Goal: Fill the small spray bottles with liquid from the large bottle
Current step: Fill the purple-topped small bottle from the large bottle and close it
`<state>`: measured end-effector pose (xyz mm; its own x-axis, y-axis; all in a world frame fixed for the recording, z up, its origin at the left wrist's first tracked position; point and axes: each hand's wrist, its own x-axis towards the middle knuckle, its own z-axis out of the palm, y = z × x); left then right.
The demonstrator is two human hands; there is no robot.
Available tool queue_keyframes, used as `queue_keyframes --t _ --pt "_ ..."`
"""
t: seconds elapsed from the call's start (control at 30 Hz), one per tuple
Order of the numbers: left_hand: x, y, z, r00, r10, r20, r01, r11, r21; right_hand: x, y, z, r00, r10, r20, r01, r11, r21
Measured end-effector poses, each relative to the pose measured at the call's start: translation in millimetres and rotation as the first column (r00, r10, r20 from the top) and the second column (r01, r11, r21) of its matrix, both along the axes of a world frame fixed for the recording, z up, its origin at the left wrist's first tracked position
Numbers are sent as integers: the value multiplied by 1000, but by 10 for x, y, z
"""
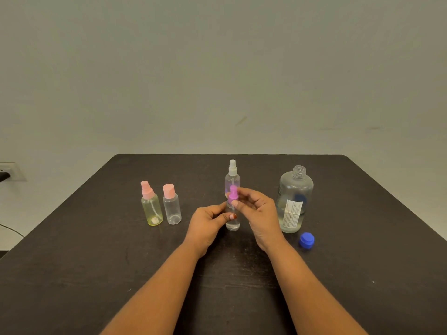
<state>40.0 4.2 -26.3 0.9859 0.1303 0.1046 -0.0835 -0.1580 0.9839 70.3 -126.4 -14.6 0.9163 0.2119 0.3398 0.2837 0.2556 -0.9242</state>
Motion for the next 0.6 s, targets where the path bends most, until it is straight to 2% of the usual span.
queue_keyframes --t 0.3,0.47,0.6 --pt "-7 -10 21 1000 -6 1 6 1000 3 2 2 -7 999 31 -25 -30 998 48" --pt "2 3 7 1000 -4 0 4 1000 -13 5 -17 -8 997 73 -9 -73 997 -13" --pt "-1 -6 11 1000 -15 10 15 1000 -16 -1 -6 12 1000 12 2 -12 999 -31"
